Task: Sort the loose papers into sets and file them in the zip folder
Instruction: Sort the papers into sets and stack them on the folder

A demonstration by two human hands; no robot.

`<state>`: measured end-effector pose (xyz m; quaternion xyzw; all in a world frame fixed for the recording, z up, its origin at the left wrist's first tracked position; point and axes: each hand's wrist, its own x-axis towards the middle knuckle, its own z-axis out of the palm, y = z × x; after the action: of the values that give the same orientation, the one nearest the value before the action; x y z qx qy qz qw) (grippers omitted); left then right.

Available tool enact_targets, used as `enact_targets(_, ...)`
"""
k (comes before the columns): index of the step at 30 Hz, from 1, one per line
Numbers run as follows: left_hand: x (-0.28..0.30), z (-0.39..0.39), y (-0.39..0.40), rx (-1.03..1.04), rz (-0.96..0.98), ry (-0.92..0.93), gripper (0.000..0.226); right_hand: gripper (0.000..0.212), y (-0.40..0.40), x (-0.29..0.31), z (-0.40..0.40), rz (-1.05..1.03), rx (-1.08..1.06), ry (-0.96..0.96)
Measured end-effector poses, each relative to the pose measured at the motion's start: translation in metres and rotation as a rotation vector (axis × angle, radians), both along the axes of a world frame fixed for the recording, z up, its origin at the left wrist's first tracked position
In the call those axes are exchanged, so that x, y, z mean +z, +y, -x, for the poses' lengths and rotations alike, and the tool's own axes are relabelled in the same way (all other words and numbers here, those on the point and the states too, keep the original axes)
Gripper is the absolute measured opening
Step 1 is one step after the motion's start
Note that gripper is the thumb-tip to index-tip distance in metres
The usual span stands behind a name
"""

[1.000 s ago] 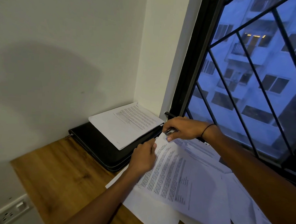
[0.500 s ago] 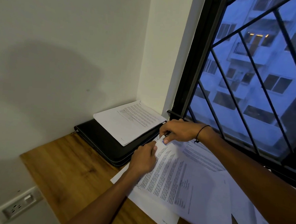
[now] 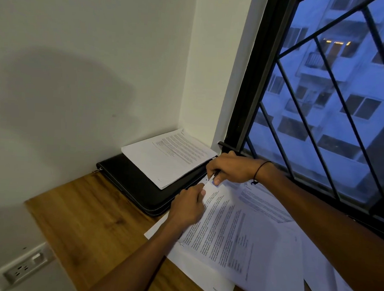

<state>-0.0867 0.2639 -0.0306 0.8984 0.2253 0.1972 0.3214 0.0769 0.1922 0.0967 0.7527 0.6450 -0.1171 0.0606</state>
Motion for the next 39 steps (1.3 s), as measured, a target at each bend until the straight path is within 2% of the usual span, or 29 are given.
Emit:
enact_targets(5, -0.001, -0.001, 0.002, -0.001, -0.012, -0.005, 0.023, 0.022, 0.001, -0.007, 0.000, -0.041, 0.013, -0.032)
enact_targets(10, -0.001, -0.003, 0.004, -0.001, 0.041, -0.017, 0.023, 0.019, -0.004, -0.009, -0.005, -0.035, -0.060, 0.023)
enact_targets(14, 0.002, -0.001, 0.006, -0.020, 0.108, -0.031, 0.023, 0.050, -0.027, -0.006, -0.014, -0.083, -0.169, 0.297)
enact_targets(18, 0.006, -0.003, 0.011, -0.037, 0.103, -0.047, 0.028, 0.040, -0.047, -0.028, -0.023, -0.082, -0.199, 0.406)
enact_targets(21, 0.014, -0.005, 0.018, -0.075, 0.088, -0.050, 0.030, 0.044, -0.059, -0.039, -0.030, -0.135, -0.254, 0.615)
enact_targets(24, 0.025, -0.009, 0.032, -0.105, 0.110, -0.021, 0.033, 0.039, -0.067, -0.041, -0.032, -0.260, -0.346, 0.889)
enact_targets(27, 0.038, -0.013, 0.050, -0.096, 0.074, 0.043, 0.035, 0.039, -0.064, -0.058, -0.031, -0.454, -0.478, 1.059)
enact_targets(30, 0.058, -0.013, 0.065, -0.025, -0.022, 0.081, 0.035, 0.029, -0.056, -0.062, -0.022, -0.633, -0.551, 1.082)
enact_targets(34, 0.074, -0.001, 0.099, 0.200, -0.073, 0.106, 0.053, 0.022, -0.048, -0.057, -0.016, -0.884, -0.728, 1.234)
enact_targets(35, 0.077, 0.004, 0.112, 0.227, -0.006, 0.083, 0.054, 0.019, -0.045, -0.059, -0.019, -0.929, -0.778, 1.294)
enact_targets(37, 0.082, 0.012, 0.131, 0.177, 0.315, -0.001, 0.046, 0.004, -0.039, -0.064, -0.023, -0.990, -0.876, 1.381)
enact_targets(39, 0.080, 0.017, 0.141, 0.106, 0.507, 0.050, 0.038, 0.005, -0.026, -0.071, -0.025, -1.041, -1.007, 1.429)
